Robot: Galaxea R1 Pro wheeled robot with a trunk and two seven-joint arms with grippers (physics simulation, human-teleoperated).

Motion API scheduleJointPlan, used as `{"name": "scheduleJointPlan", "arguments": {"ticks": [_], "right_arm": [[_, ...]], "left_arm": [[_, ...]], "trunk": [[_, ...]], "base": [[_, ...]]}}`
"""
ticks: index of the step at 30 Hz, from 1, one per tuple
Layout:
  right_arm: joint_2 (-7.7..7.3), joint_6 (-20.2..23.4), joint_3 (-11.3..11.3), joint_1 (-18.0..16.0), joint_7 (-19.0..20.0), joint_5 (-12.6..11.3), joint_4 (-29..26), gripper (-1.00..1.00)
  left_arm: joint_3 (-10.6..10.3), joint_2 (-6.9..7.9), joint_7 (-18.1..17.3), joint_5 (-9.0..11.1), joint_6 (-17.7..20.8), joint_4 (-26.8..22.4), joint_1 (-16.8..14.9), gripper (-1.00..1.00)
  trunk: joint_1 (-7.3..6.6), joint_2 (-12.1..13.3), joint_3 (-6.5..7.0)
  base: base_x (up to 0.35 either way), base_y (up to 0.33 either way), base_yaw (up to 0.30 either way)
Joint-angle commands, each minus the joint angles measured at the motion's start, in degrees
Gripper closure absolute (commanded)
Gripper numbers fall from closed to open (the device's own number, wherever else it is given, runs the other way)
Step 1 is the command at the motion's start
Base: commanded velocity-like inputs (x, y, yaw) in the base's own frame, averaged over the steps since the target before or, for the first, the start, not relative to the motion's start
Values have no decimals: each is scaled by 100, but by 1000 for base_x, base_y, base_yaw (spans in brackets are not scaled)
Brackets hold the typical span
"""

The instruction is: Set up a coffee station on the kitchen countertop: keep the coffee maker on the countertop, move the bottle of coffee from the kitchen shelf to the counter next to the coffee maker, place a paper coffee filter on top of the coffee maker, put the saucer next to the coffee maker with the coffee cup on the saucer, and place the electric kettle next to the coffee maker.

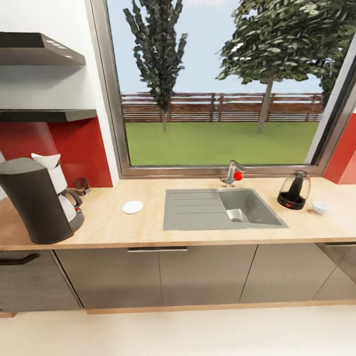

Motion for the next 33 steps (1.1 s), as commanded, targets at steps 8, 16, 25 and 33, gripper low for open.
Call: {"name": "scheduleJointPlan", "arguments": {"ticks": [8, 16, 25, 33], "right_arm": [[-3, -20, -55, -4, 11, 57, 4, -100], [-2, -18, -45, -4, 12, 50, 4, -100], [-1, -21, -40, -4, 12, 55, -4, -100], [22, -28, -31, -4, 32, 56, -249, -100]], "left_arm": [[-54, 27, 1, 49, -43, 1, -22, -100], [-75, -8, -26, -6, -52, -41, -59, -100], [-102, 13, -836, -264, 216, -3253, -326, -100], [-56, 3, -3735, -481, 2740, -6550, -1163, -100]], "trunk": [[3, -12, -17], [3, -12, -17], [3, -12, -17], [3, -12, -17]], "base": [[0, 0, 211], [0, 0, 14], [0, 0, 0], [0, 0, 0]]}}
